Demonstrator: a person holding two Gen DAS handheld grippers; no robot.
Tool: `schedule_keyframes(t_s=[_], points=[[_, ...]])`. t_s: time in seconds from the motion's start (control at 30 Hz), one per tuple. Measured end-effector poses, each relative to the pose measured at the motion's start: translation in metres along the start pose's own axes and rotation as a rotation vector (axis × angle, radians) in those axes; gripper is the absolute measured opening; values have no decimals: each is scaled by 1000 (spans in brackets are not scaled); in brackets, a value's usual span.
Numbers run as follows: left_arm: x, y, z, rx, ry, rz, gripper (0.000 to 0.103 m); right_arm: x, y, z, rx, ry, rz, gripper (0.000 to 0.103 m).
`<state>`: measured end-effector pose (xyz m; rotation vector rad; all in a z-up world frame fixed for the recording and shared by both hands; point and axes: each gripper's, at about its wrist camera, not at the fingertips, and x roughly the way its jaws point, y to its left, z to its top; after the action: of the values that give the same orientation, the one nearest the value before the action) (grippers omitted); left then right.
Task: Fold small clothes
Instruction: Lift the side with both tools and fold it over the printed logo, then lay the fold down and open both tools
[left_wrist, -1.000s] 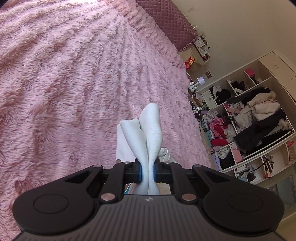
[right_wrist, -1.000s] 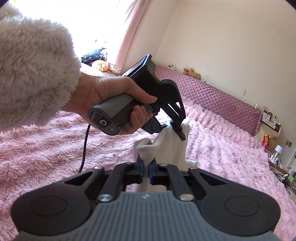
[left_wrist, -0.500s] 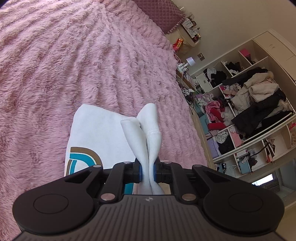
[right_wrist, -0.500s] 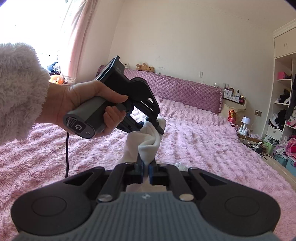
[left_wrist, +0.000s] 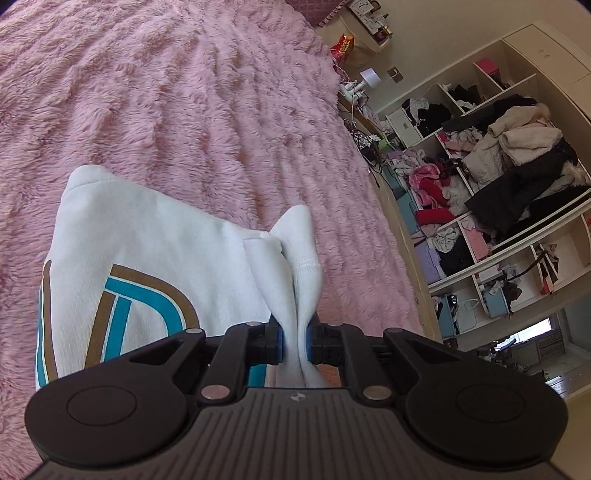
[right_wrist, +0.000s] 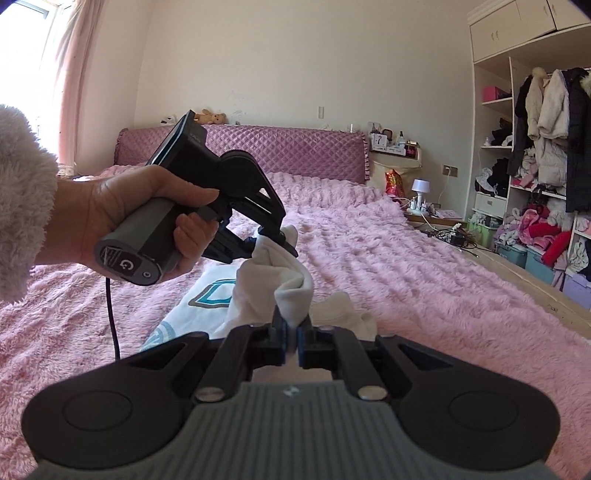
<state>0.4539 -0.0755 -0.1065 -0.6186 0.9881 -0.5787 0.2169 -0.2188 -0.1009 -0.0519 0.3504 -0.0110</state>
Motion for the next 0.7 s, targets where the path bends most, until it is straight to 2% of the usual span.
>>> schedule_keyframes(t_s=[0.2,0.47,0.53,0.7], points=[[37,-22,-17,43,20,52,11,12,-37,-21,86,56,-59,0],[70,-35,-42,126,36,188,12,28,-67,-52,194,131,-70,0],[77,-39,-46,147,40,212,14,33,-71,-58,216,147,-77,0],[87,-44,-52,161,30,227,19,45,-81,-70,265,195,-89,1]])
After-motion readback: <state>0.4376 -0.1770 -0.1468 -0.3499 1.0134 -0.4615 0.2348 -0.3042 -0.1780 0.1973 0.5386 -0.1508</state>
